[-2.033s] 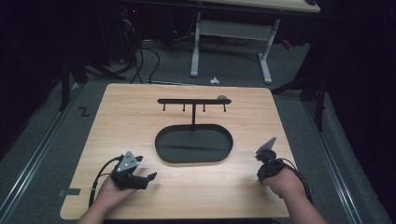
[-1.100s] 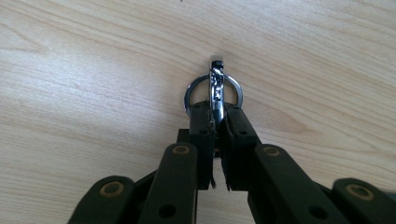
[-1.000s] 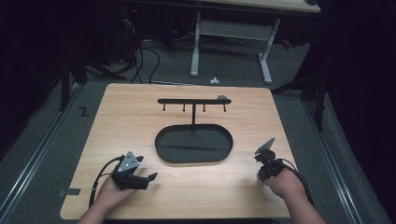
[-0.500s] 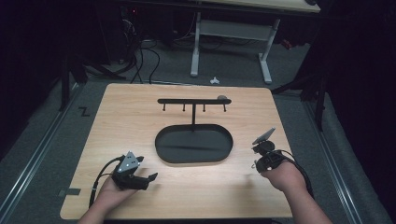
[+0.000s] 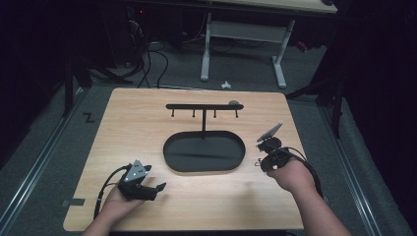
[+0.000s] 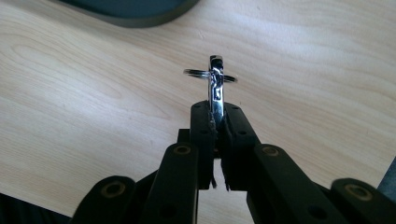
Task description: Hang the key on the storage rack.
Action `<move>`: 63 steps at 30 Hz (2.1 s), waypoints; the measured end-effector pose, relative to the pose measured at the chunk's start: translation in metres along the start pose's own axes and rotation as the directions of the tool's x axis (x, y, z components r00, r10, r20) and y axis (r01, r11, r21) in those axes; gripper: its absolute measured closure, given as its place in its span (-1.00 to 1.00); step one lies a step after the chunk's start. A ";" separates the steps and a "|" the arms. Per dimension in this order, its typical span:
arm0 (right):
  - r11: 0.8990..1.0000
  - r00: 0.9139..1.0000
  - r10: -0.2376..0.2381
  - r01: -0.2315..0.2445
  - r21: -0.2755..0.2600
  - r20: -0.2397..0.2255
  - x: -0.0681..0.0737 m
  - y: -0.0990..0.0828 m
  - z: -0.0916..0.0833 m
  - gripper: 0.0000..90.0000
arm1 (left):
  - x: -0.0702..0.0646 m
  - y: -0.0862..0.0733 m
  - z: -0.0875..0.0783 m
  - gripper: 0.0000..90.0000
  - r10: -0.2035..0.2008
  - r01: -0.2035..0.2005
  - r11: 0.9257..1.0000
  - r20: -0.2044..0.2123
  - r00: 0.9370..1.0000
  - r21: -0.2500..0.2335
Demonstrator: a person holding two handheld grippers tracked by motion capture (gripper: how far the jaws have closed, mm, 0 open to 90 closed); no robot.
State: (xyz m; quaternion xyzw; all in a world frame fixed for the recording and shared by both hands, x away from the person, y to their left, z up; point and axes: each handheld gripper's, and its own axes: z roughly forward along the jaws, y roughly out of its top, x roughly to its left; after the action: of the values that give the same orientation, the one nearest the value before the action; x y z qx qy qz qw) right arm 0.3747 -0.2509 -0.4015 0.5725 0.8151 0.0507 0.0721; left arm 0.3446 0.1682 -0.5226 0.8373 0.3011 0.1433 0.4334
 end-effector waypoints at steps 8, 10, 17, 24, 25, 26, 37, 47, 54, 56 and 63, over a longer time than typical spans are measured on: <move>0.999 1.000 -0.024 0.024 -0.044 0.003 0.008 0.021 -0.025 0.88 | 0.000 0.000 0.000 -0.66 -0.001 0.001 1.000 0.002 1.000 -0.003; 0.998 1.000 -0.025 0.025 -0.057 0.001 0.009 0.027 -0.031 0.88 | 0.000 0.000 -0.001 -0.66 0.000 0.000 1.000 0.004 1.000 0.000; 0.997 1.000 -0.025 0.025 -0.070 0.002 0.012 0.047 -0.046 0.88 | 0.000 0.000 -0.001 -0.66 0.004 -0.004 1.000 0.008 1.000 -0.002; 0.998 0.999 -0.034 0.034 -0.057 -0.004 0.017 0.063 -0.054 0.87 | -0.001 0.000 0.000 -0.66 0.008 -0.008 1.000 0.011 1.000 0.001; 0.998 0.999 -0.033 0.033 -0.054 -0.001 0.017 0.065 -0.055 0.87 | -0.001 0.001 0.000 -0.66 0.008 -0.008 1.000 0.014 1.000 0.002; 0.998 0.999 -0.033 0.033 -0.052 -0.002 0.018 0.067 -0.057 0.87 | -0.001 0.001 0.000 -0.66 0.011 -0.011 1.000 0.014 1.000 0.003; 0.995 0.999 -0.032 0.030 -0.095 -0.011 0.021 0.086 -0.079 0.87 | 0.000 0.001 0.000 -0.66 0.009 -0.009 1.000 0.015 1.000 0.002; 0.991 0.999 -0.034 0.032 -0.133 -0.010 0.028 0.103 -0.093 0.87 | 0.000 0.001 0.000 -0.66 0.009 -0.009 1.000 0.016 1.000 0.003; 0.991 1.000 -0.027 0.026 -0.134 -0.002 0.028 0.111 -0.091 0.87 | 0.000 0.001 -0.001 -0.66 0.009 -0.009 1.000 0.018 1.000 0.004; 0.991 1.000 -0.021 0.020 -0.133 -0.007 0.028 0.113 -0.091 0.87 | 0.000 0.001 -0.001 -0.66 0.009 -0.009 1.000 0.018 1.000 0.005; 0.992 1.000 -0.007 0.006 -0.127 -0.008 0.024 0.122 -0.086 0.87 | 0.001 0.000 -0.001 -0.66 0.006 -0.006 1.000 0.015 1.000 0.000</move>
State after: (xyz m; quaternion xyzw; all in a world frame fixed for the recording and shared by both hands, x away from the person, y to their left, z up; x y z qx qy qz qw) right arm 0.4648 -0.1863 -0.2980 0.5638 0.8125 0.1047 0.1053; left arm 0.3449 0.1691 -0.5220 0.8393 0.2954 0.1381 0.4351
